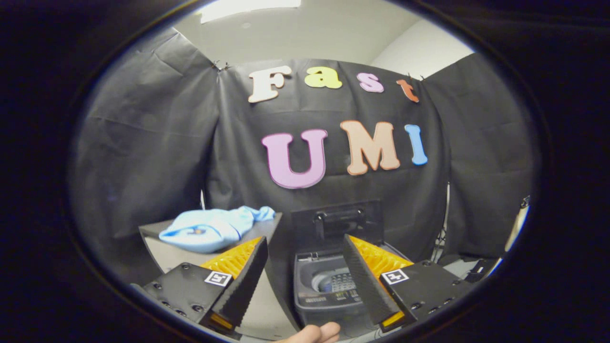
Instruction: Put the clothes into the washing machine and then close the washing machine lid.
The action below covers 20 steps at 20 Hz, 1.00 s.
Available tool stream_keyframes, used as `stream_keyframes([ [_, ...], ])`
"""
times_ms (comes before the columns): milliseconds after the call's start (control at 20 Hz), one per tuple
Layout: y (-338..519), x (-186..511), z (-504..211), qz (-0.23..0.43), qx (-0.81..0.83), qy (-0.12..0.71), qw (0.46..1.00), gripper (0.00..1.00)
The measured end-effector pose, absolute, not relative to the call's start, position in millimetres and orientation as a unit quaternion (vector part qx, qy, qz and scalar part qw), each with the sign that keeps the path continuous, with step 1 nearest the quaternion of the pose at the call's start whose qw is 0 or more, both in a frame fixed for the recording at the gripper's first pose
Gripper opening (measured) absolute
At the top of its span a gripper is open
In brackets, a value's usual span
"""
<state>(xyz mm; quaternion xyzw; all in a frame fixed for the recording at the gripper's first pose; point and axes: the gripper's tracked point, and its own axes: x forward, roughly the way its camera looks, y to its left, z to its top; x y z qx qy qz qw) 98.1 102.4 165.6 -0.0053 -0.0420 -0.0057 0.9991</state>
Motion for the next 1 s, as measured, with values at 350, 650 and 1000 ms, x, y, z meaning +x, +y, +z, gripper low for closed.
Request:
stream_keyframes([
  [350,224.6,186.3,216.9,0.041,-0.013,-0.008,0.999,0.98],
  [650,344.4,268.4,229.5,0.105,0.013,0.032,0.994,0.98],
  [1000,391.3,332.8,133.2,0.104,-0.023,0.16,0.981,0.99],
])
